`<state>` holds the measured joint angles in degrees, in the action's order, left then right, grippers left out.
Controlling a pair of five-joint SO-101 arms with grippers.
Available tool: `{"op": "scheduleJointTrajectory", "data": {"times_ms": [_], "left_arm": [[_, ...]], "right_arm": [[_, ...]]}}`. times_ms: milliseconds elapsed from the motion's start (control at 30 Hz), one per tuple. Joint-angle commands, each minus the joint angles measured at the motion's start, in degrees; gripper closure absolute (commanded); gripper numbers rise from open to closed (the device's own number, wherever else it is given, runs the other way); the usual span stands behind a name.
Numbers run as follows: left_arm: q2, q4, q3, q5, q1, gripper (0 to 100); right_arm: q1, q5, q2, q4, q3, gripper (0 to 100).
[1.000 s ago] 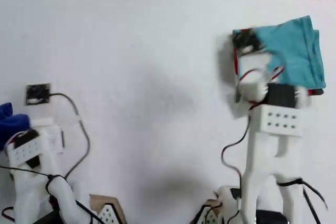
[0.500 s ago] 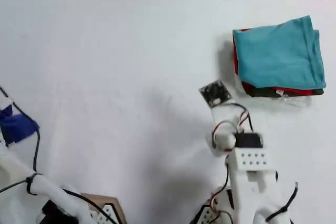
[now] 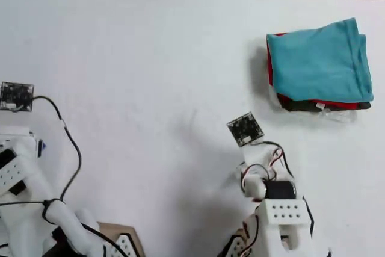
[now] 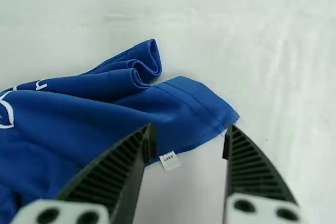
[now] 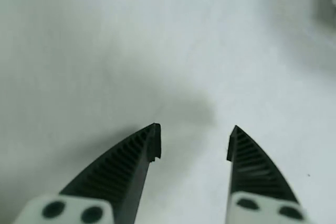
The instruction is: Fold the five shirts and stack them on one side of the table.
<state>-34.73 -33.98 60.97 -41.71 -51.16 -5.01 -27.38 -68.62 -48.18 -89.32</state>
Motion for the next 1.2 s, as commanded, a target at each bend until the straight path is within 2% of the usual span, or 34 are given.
{"op": "scheduleJointTrajectory", "data": {"times_ms": [0,200,400,533,767,833,900,933,967,1067,1167], "left_arm": [[-0.79,3.96,0.84,-0.62,0.79,77],[12.48,4.48,-6.02,-0.44,-1.14,77],[28.66,-6.51,-19.82,-0.7,-5.54,77],[33.85,-9.58,-23.96,-0.53,-5.27,77],[37.71,-9.67,-25.27,-0.97,-1.05,78],[38.15,-10.73,-25.8,-0.97,0.35,84],[38.42,-11.08,-26.42,-0.88,2.02,97],[38.42,-11.16,-26.59,-0.62,2.64,99],[38.15,-11.16,-26.59,-0.62,3.34,96],[37.98,-11.96,-27.82,-0.53,5.98,97],[37.98,-19.34,-34.15,-0.09,9.41,97]], "right_arm": [[0.48,-0.09,-4.53,-1.01,-0.79,78.6],[0.48,-0.09,-8.66,-2.33,-2.11,78.6],[0.48,-0.09,-9.54,-2.86,-2.29,78.6],[0.31,-0.09,-9.54,-2.77,-2.29,78.6],[0.22,-0.09,-9.54,-2.68,-2.29,78.6],[0.22,-0.09,-9.54,-2.68,-2.29,78.6],[0.31,-0.09,-9.54,-2.68,-2.29,78.6],[0.31,-0.09,-9.54,-2.68,-2.29,78.6],[0.31,-0.09,-9.54,-2.68,-2.29,78.6],[0.4,-0.09,-9.54,-2.68,-2.29,78.6],[0.4,-0.09,-9.54,-2.68,-2.29,78.6]]}}
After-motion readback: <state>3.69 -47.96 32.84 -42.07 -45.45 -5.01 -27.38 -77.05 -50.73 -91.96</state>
